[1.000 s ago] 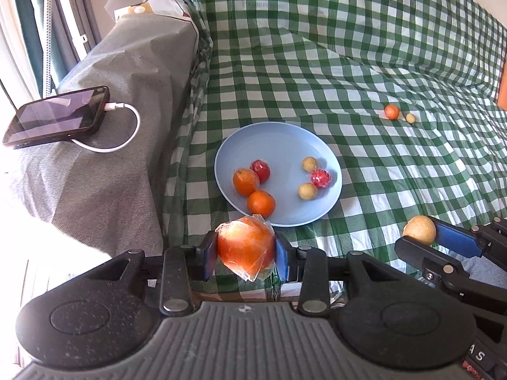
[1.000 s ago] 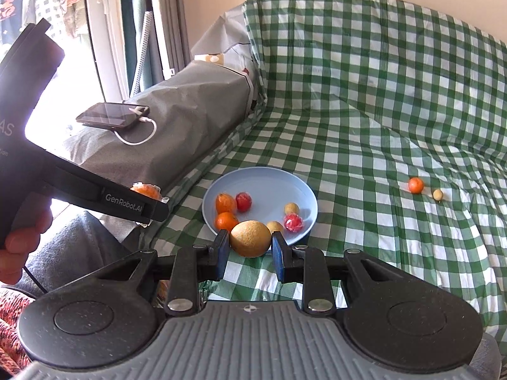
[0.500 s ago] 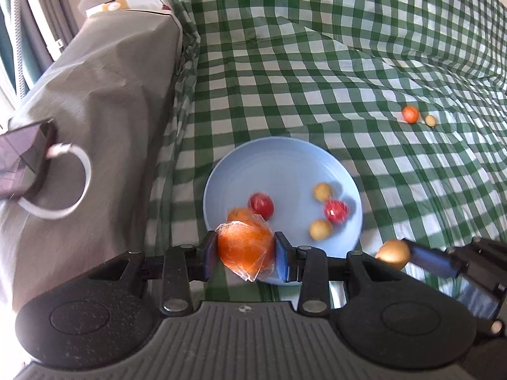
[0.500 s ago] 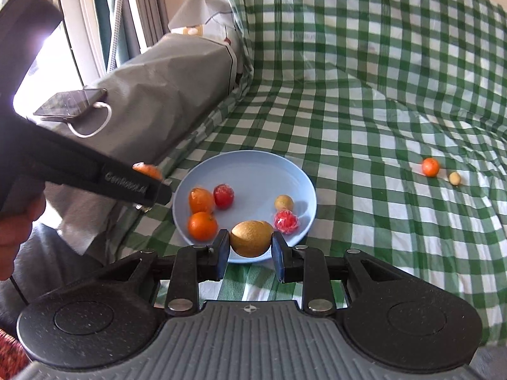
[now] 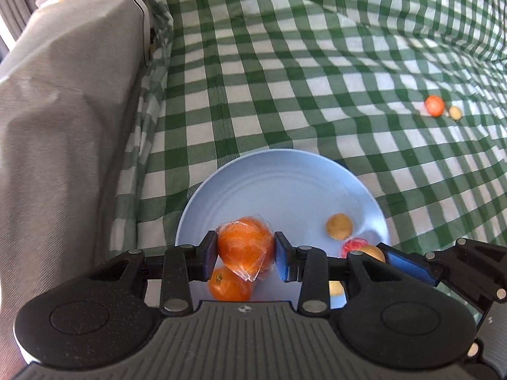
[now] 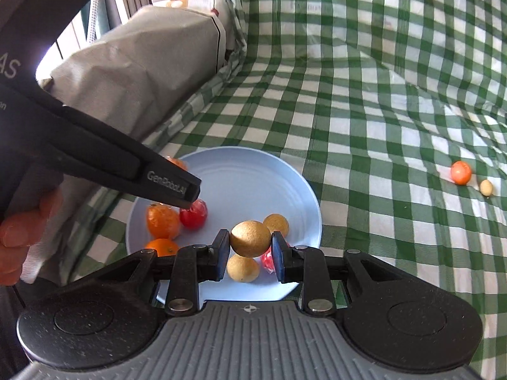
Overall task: Organize fruits
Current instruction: 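Carry the yellow fruit and orange over the plate and open both tools, then withdraw both open tools from the plate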
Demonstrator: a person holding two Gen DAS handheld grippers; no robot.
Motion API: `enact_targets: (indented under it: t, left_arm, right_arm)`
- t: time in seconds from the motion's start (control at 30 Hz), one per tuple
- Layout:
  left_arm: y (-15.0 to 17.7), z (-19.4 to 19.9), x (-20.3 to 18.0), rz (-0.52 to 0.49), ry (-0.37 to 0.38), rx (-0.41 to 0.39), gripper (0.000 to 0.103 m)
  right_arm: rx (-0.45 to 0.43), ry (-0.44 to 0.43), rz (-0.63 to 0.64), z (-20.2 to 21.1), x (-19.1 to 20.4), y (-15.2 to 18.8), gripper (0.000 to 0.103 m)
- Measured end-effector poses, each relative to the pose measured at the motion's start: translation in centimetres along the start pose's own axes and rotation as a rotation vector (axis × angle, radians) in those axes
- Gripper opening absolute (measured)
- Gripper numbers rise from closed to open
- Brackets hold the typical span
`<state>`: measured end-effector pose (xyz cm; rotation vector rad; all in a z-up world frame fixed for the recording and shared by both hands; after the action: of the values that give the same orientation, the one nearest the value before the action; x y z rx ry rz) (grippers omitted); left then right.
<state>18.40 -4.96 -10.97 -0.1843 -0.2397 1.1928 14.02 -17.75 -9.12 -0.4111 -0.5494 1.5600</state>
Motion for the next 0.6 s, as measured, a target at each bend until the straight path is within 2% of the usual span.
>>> enact_targets:
  t: [0.03, 0.1, 0.13, 0.17, 0.2, 0.23, 0.3, 0.43, 0.6]
  left_arm:
    - [-0.2, -0.3, 0.0, -0.003, 0.000, 0.003, 0.043]
    - [-0.5, -0.4, -0.1, -0.015, 0.000, -0.010, 0.060]
    - [-0.5, -0.1, 0.0, -0.019, 0.000, -0.028, 0.080]
    - [-0.5, 0.4, 0.1, -0.017, -0.001, -0.049, 0.097]
    - [-0.4, 1.1, 0.2, -0.012, -0.002, -0.073, 0.103]
    - [-0.2, 1.8, 0.4, -0.006, 0.001, -0.098, 0.103]
    - [0.5, 3.1, 0.7, -0.012, 0.009, -0.105, 0.103]
    - [3.5, 5.4, 1.5, 0.011, -0.005, -0.078, 0.103]
    - [8.9, 8.0, 2.4, 0.078, -0.030, -0.046, 0.103]
  right_arm:
    - [0.009, -0.001, 0.002, -0.4, 0.0, 0.0, 0.030]
    - [0.026, -0.003, 0.007, -1.2, 0.0, -0.2, 0.030]
    - [0.035, -0.006, 0.008, -1.5, 0.0, -0.4, 0.032]
    - [0.040, -0.008, 0.005, -1.6, 0.0, -0.6, 0.037]
    - [0.044, -0.010, 0.003, -1.5, 0.0, -0.8, 0.055]
    - [0.048, -0.009, 0.002, -1.3, -0.1, -1.0, 0.073]
    - [0.034, -0.002, -0.001, -0.3, -0.1, -1.1, 0.085]
    - [0.037, -0.001, -0.020, 2.6, 0.0, 0.3, 0.091]
    - [0.054, -0.008, -0.051, 6.6, 1.1, 4.0, 0.093]
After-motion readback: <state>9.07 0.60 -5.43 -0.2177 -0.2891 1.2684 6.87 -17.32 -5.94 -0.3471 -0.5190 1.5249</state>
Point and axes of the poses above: each gripper's, at about its wrist camera, not at the fingertips, and z roughly against the way its jaws point, x to its left, y to its underside, the point moved 1 cm from there along -z, roughly the way its jaws point, and after that the axes turned 10 degrees about x, right-handed, at the moved point
